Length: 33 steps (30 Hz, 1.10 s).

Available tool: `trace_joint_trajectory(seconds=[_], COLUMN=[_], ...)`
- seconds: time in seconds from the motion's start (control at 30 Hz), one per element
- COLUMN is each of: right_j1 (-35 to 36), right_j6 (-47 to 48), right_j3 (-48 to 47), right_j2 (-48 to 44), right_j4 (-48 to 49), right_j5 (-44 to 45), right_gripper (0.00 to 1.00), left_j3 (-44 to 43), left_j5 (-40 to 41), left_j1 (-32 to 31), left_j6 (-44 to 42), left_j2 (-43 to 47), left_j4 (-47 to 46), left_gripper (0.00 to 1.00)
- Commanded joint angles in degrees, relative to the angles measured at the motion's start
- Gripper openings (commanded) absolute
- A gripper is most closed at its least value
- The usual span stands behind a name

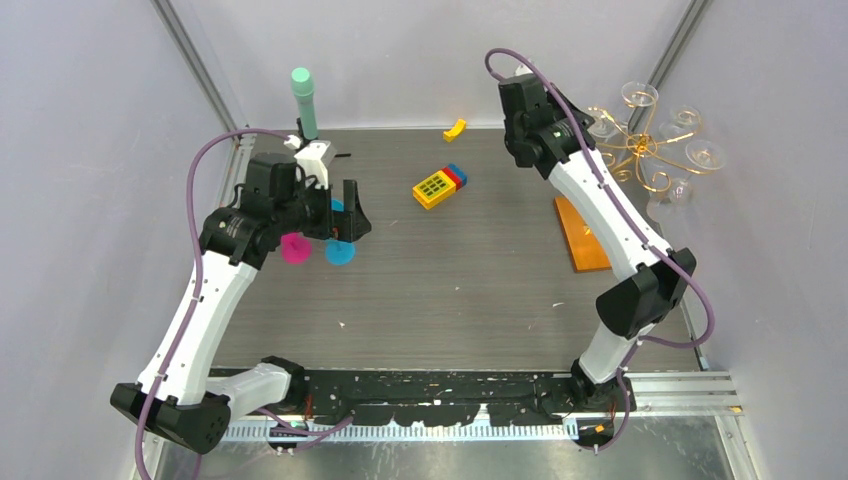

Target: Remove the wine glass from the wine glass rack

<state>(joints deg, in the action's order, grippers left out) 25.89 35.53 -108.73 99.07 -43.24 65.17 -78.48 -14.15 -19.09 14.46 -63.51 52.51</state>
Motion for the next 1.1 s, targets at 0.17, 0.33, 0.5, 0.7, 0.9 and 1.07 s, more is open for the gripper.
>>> trace_joint_trajectory(seconds=[0.17, 0.33, 0.5, 0.7, 0.9, 1.07], right_j1=[6.9, 12.0, 16.0, 16.9, 17.0, 17.0], right_j6=[-7.6, -14.3, -25.7, -43.9, -54.8, -59.7], right_j3=[-4.1, -6.8, -7.8, -2.8, 7.9, 11.5], right_j2=[-3.6, -4.6, -6.4, -11.6, -18.1, -20.8], right_j4=[-6.9, -10.6, -11.1, -6.1, 3.8, 6.6], right_j5=[-7.2, -14.0, -21.5, -38.1, -50.6, -55.1], right_gripper=[0.00, 0.00, 0.00, 0.00, 0.00, 0.00], left_j3=[-0.1, -0.4, -0.3, 0.0, 0.8, 2.7], left_j5=[-1.1, -1.1, -2.0, -3.0, -2.7, -7.8], left_j1=[0.2, 0.3, 0.2, 0.2, 0.3, 0.2], left_j6=[1.2, 1.9, 3.5, 6.9, 12.5, 19.0], left_j2=[1.2, 1.3, 1.5, 2.0, 3.5, 6.2], left_j4=[-2.7, -2.6, -3.3, -5.2, -8.1, -15.2], left_gripper=[1.00, 1.00, 1.00, 1.00, 1.00, 1.00])
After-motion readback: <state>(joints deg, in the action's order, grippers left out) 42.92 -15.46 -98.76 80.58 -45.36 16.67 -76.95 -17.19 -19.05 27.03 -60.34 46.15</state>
